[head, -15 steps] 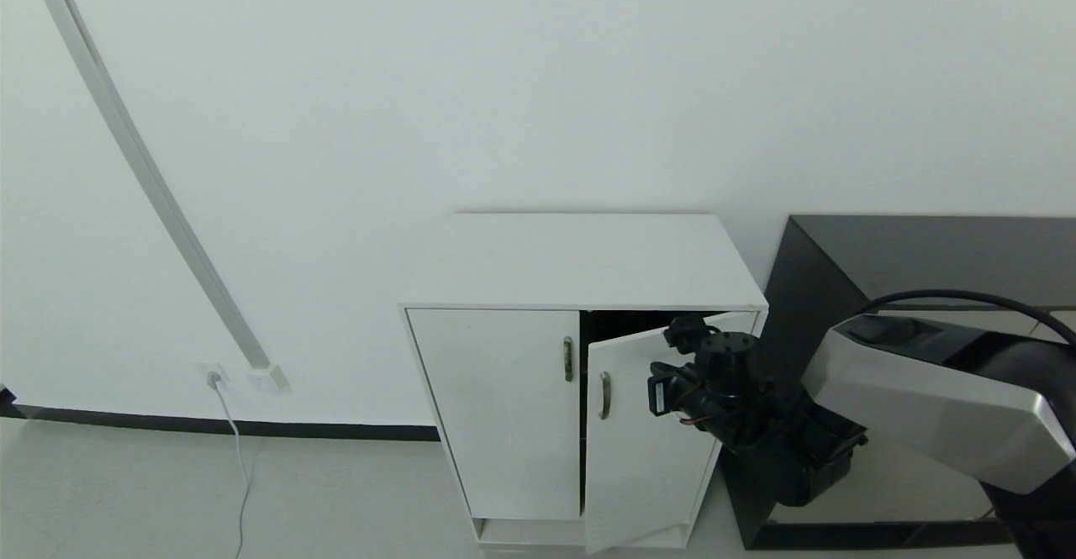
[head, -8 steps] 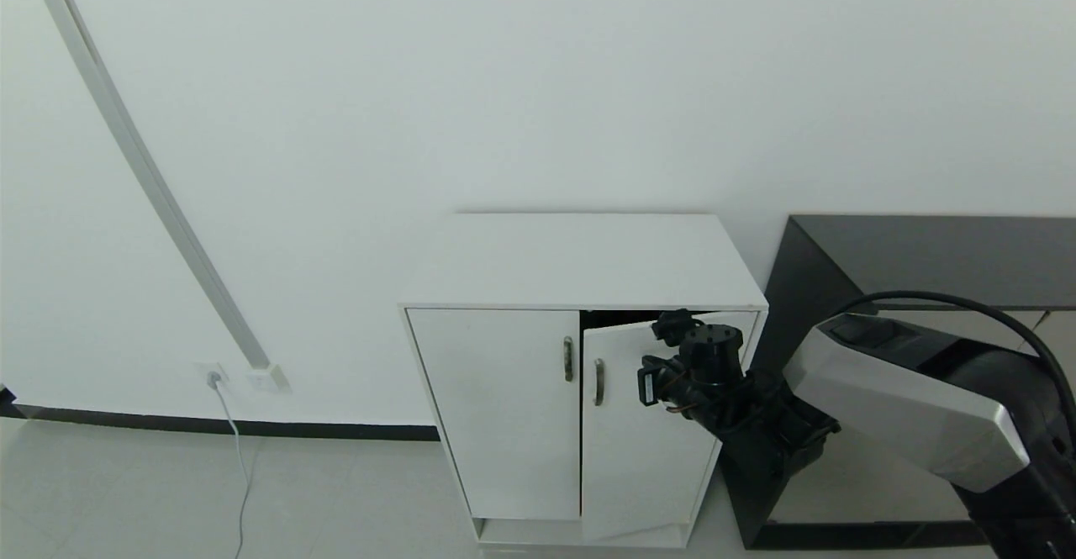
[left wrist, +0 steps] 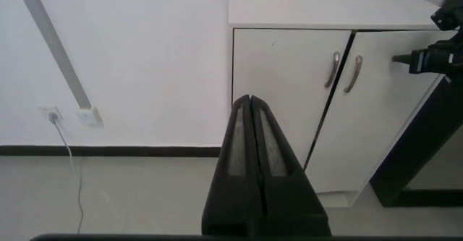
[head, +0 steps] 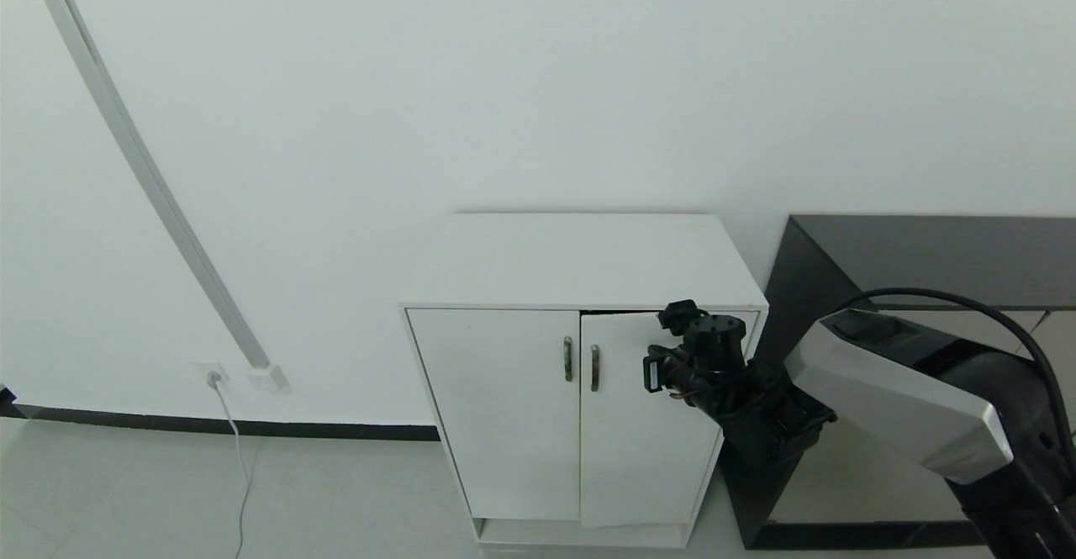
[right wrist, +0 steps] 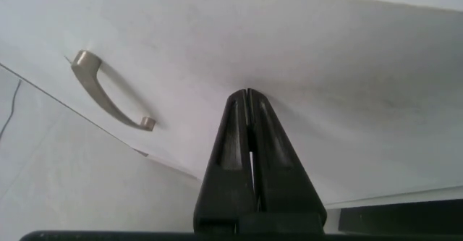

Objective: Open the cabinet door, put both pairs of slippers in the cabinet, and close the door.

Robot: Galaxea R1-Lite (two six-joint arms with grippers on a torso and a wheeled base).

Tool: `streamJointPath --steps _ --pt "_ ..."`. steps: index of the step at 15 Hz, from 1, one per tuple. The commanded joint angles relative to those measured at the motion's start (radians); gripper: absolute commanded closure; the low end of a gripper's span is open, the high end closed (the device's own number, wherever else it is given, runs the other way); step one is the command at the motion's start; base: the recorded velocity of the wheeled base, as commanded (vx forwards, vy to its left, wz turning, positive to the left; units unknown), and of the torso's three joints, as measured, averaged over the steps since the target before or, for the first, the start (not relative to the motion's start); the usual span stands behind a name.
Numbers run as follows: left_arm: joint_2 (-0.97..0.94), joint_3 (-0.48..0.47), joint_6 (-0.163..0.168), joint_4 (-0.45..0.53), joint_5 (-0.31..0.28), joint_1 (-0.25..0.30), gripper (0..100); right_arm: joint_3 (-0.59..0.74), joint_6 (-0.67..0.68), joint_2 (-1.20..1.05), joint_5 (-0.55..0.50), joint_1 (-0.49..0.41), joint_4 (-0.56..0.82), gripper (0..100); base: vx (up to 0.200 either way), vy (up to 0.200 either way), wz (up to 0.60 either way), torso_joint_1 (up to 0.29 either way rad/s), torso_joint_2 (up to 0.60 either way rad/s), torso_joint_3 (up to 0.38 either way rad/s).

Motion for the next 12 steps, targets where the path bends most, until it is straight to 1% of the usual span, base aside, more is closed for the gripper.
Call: streamJointPath --steps 1,12 --pt "0.001 0.000 0.000 -0.001 0.000 0.001 100 -0.008 -0.001 0.014 0.000 -0.004 -0.003 100 0.000 0.000 0.00 0.000 0.00 0.000" --pt "0.001 0.000 0.000 -0.001 0.000 0.001 100 -0.057 0.001 0.011 0.000 -0.009 0.019 100 0.000 0.000 0.00 0.000 0.00 0.000"
